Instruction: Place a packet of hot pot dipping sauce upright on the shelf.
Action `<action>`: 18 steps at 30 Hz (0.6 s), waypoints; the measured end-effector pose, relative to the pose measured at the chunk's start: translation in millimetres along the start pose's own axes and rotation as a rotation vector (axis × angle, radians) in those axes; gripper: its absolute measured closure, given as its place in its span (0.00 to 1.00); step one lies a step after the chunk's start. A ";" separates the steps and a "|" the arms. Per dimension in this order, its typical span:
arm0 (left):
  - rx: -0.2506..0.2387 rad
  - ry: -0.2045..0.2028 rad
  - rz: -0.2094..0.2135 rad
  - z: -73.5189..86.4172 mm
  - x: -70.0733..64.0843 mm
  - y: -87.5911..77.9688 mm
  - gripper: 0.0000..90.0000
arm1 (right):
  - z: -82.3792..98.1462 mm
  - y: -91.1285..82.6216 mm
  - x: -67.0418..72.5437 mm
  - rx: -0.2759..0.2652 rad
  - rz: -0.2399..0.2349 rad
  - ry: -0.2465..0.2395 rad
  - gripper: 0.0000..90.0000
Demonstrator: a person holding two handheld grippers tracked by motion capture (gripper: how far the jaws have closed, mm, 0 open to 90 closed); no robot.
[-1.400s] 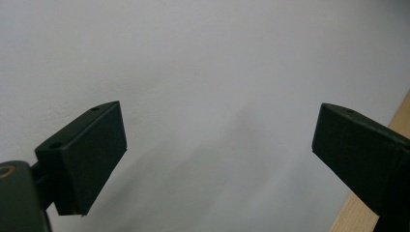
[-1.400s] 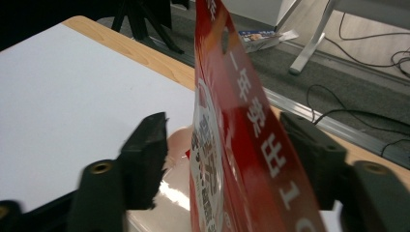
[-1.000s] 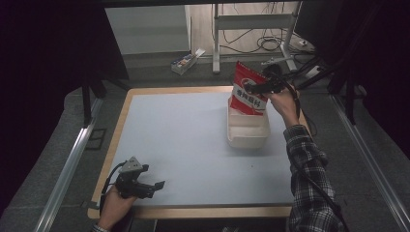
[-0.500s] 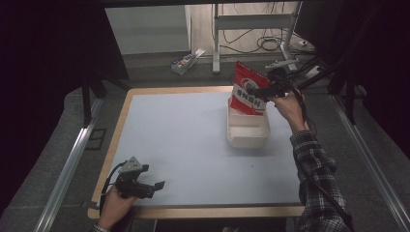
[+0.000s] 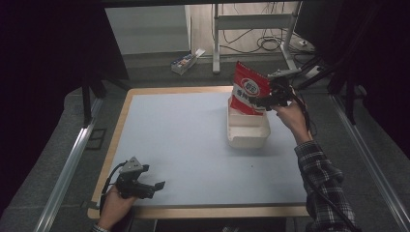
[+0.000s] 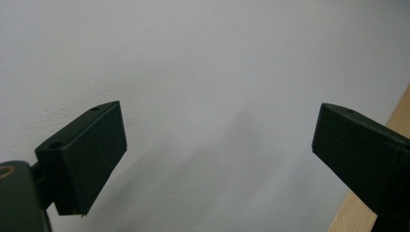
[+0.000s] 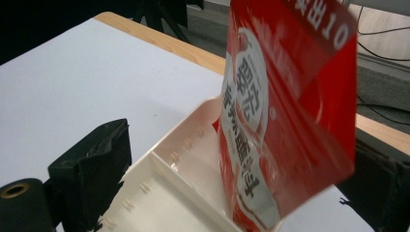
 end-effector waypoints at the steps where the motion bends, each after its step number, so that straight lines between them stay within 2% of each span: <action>1: 0.001 0.001 0.000 0.0 0.0 0.0 0.06 | 0.0 0.0 0.0 0.000 0.000 0.000 0.07; 13: 0.005 0.006 -0.004 0.2 -0.6 0.3 0.06 | 30.9 -10.3 14.0 0.006 0.005 -0.006 0.05; 15: 0.007 0.008 -0.005 0.2 -0.7 0.4 0.06 | 41.0 -13.0 22.0 0.018 -0.024 -0.022 0.04; 17: 0.007 0.008 -0.005 0.2 -0.7 0.4 0.06 | 44.5 -14.0 24.8 0.021 -0.030 -0.026 0.04; 18: 0.007 0.009 -0.006 0.2 -0.8 0.4 0.06 | 51.8 -17.1 31.7 0.015 -0.053 -0.023 0.03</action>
Point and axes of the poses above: each handheld gripper's, and its own axes: y roughly forward along the jaws, z roughly out of its underside, x roughly to its left, the point moved 7 cm from there along y, roughly forward along the jaws, and after that the axes turned 9 degrees about x, right-handed, at the moved point
